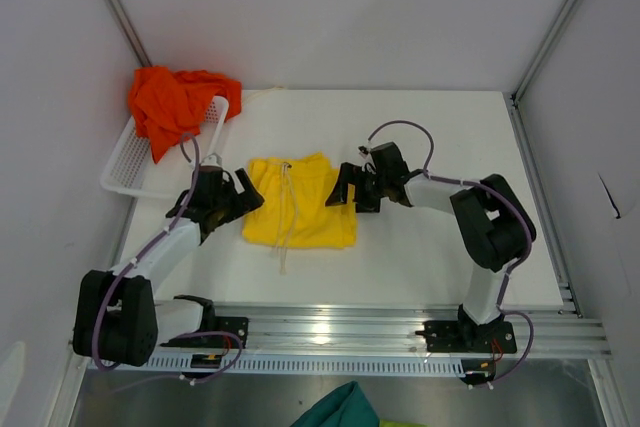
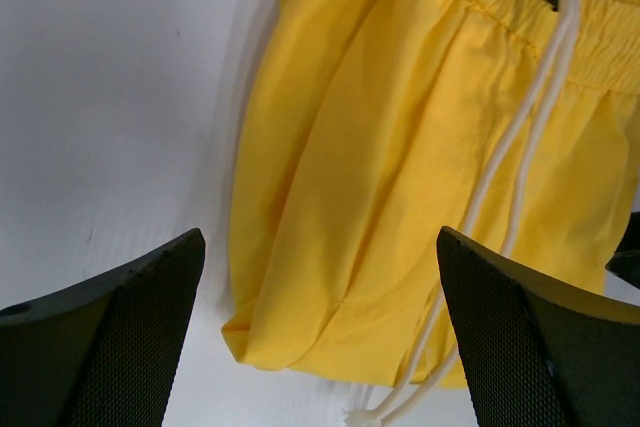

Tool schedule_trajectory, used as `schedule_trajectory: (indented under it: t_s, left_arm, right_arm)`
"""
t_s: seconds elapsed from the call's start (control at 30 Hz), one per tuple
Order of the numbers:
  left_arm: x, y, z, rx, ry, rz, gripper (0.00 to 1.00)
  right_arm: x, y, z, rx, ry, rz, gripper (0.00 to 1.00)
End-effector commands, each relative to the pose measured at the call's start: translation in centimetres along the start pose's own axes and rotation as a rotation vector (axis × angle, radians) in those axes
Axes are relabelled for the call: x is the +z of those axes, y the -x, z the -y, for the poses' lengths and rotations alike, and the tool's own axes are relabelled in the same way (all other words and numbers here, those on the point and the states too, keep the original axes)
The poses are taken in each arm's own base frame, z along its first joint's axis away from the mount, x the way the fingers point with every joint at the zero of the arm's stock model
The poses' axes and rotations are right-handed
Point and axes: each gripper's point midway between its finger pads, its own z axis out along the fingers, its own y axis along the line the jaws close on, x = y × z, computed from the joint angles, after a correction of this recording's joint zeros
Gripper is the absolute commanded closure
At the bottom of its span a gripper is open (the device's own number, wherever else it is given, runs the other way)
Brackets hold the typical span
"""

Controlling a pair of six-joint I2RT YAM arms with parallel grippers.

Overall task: Fold and stack the shorts
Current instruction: Fold the shorts, then neatly place the folded shorts to the corner

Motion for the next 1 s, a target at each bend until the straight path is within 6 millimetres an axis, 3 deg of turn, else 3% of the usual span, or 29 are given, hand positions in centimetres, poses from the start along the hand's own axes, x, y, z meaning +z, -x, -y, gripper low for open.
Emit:
schedule_trajectory:
  t_s: [0.0,0.07,0.17,0.3,0.43,0.53,0.6,0.67,0.7,0.8,0.97]
  left_arm:
    - [1.0,0.0,-0.9,-0.01,-0.017,0.0,0.01]
    - [1.7,-0.7,-1.1,-0.023,-0.034,-0.028,0.01]
    - [2.6,-1.3,-1.3,-0.044,-0.044,-0.064,0.01]
    - [3.3,-1.5,-1.4,-0.042,-0.049,-0.075,0.02]
    - [3.1,-1.8,-1.3,-0.041,-0.066,-0.064,0.02]
    - [3.4,-1.0,-0.7,-0.033,-0.095,-0.039,0.03]
    - [3.8,-1.3,-0.4,-0.032,-0.117,-0.058,0.07]
    - [4.4,-1.8,-0.3,-0.038,-0.128,-0.081,0.19]
    - [4.6,-2.0,-0.4,-0.042,-0.126,-0.087,0.31]
    - [4.9,-2.0,-0.4,-0.05,-0.128,-0.081,0.55]
    - [4.7,-1.7,1.0,-0.031,-0.194,-0.071,0.67]
  right_arm:
    - [1.6,-2.1,2.3,0.0,-0.052,-0.086,0.05]
    - [2.0,-1.9,2.4,0.01,-0.065,-0.088,0.17]
    - [2.3,-1.6,2.6,0.015,-0.078,-0.085,0.63]
    - [2.2,-1.3,2.9,0.009,-0.116,-0.068,0.66]
    - [2.2,-1.2,3.2,-0.003,-0.149,-0.059,0.77]
    - [2.4,-1.3,3.4,-0.001,-0.157,-0.066,0.98]
    - [2.4,-1.1,3.4,-0.004,-0.159,-0.064,1.0]
    - [2.3,-1.1,3.6,0.0,-0.172,-0.068,1.0]
    - [2.2,-0.8,3.7,-0.007,-0.179,-0.059,1.0]
    - [1.6,-0.3,4.4,-0.005,-0.212,-0.048,1.0]
    - [0.5,0.6,5.5,0.017,-0.23,-0.039,1.0]
